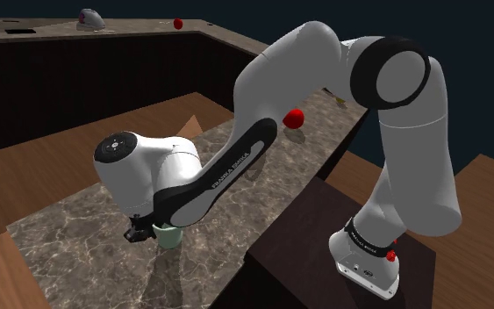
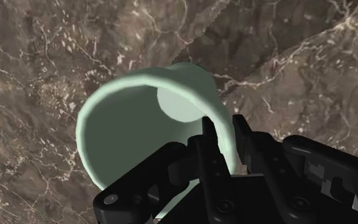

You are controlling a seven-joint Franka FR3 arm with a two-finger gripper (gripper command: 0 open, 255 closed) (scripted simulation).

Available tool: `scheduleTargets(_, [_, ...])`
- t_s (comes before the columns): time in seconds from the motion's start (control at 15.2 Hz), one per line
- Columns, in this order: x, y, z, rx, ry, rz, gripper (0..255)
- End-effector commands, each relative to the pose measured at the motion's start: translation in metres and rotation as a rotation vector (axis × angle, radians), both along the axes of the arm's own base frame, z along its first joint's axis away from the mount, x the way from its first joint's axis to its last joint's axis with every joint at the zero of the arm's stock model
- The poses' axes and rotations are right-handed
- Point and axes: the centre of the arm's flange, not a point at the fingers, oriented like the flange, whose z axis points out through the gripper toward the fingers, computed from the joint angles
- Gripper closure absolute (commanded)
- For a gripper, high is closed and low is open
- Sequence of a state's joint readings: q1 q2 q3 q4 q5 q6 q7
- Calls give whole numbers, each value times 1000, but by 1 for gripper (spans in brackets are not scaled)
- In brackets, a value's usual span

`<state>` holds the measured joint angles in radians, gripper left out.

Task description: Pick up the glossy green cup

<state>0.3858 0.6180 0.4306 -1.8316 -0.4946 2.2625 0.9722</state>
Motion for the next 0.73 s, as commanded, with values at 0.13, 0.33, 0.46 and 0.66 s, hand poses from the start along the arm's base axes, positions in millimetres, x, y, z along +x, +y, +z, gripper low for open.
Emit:
scheduleTargets(0.13, [0, -1, -1, -1, 1, 0, 255])
scheduleTargets(0.33, [-1, 0, 4, -1, 1, 0, 255])
scheduleTargets(0.46, [-1, 0, 15, -1, 1, 0, 255])
scheduleTargets(0.66, [-1, 0, 30, -1, 1, 0, 255])
